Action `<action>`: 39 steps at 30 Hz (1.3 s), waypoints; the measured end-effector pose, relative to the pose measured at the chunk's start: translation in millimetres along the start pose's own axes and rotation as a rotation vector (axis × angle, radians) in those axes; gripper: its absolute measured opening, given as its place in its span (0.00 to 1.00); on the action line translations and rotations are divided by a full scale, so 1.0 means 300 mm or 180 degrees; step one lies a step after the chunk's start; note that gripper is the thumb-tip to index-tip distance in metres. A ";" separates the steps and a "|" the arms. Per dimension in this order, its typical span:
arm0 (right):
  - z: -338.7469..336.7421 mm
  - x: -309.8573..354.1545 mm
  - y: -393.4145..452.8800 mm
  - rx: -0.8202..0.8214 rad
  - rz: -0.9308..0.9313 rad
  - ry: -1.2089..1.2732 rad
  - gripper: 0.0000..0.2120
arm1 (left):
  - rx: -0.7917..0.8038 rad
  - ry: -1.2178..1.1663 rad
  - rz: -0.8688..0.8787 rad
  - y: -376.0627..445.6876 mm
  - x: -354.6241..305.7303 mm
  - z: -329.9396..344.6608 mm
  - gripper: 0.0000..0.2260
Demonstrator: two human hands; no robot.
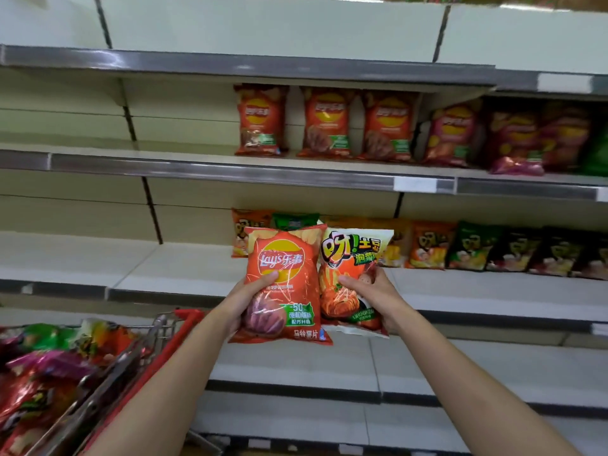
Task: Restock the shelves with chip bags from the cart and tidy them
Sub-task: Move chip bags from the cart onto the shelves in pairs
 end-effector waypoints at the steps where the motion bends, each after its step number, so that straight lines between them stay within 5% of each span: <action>1: -0.040 -0.009 -0.015 -0.0038 0.0027 0.0011 0.36 | 0.0016 0.0019 -0.0036 -0.001 0.010 0.039 0.34; 18: -0.657 -0.168 -0.259 -0.0438 0.0122 0.0027 0.40 | 0.0328 0.0235 -0.0145 -0.130 0.173 0.674 0.32; 29: -1.021 -0.259 -0.390 -0.0863 0.0223 0.0155 0.57 | 0.0723 0.0345 -0.0331 -0.105 0.268 1.044 0.35; 35: -1.204 -0.310 -0.431 -0.1224 0.0276 0.0323 0.42 | 0.1056 0.0480 -0.0400 -0.029 0.309 1.262 0.36; 39: -1.365 -0.338 -0.455 -0.1574 0.0351 0.0430 0.42 | 0.1361 0.0582 -0.0429 0.055 0.346 1.460 0.37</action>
Point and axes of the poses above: each hand's wrist, its own y-axis towards the middle knuckle, its own z-axis out of the palm, x = y × z, the point moved 1 cm from there along y, towards the middle knuckle, and after that the axes turned 5 degrees about z, right-handed, at the moved point
